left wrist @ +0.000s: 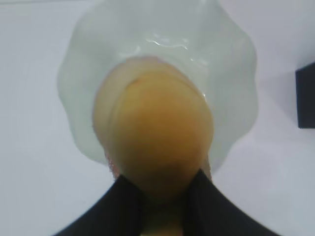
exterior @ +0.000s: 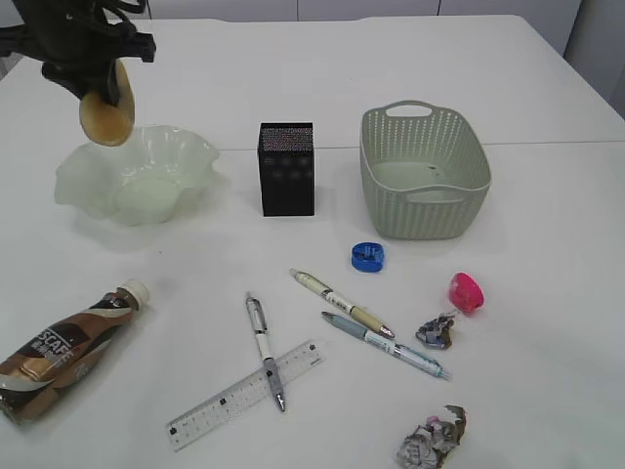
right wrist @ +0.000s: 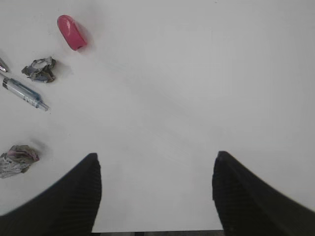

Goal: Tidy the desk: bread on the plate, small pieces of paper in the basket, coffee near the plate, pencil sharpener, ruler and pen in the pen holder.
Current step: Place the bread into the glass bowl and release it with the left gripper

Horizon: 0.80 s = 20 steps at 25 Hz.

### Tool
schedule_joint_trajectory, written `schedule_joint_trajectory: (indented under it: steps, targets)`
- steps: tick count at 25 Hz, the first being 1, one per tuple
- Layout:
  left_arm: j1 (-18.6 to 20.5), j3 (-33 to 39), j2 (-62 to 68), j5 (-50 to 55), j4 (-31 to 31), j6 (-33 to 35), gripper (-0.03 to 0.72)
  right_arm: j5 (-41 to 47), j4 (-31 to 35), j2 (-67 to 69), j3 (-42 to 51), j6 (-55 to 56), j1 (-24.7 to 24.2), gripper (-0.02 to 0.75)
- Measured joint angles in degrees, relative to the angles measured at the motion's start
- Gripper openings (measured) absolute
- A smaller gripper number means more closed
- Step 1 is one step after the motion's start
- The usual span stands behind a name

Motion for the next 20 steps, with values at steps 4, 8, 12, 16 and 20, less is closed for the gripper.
schedule_joint_trajectory:
  steps: [4,8,12,16,20]
  targets:
    - [2.27,-0.09,2.59,-4.21,1.97,0.0,0.133,0.0,0.0,0.0,0.0,0.0,0.0,0.514]
    - [3.39,-0.09,7.18,-6.98,2.2,0.0,0.136,0.0,0.0,0.0,0.0,0.0,0.0,0.514]
    - [3.39,-0.09,10.51,-8.85,2.2,0.0,0.156,0.45,0.0,0.0,0.0,0.0,0.0,0.514]
    - [3.39,-0.09,11.04,-11.46,2.2,0.03,0.303,1.19,0.0,0.0,0.0,0.0,0.0,0.514]
    - [3.39,-0.09,11.04,-12.17,2.3,0.13,0.555,1.4,0.0,0.0,0.0,0.66,0.0,0.513]
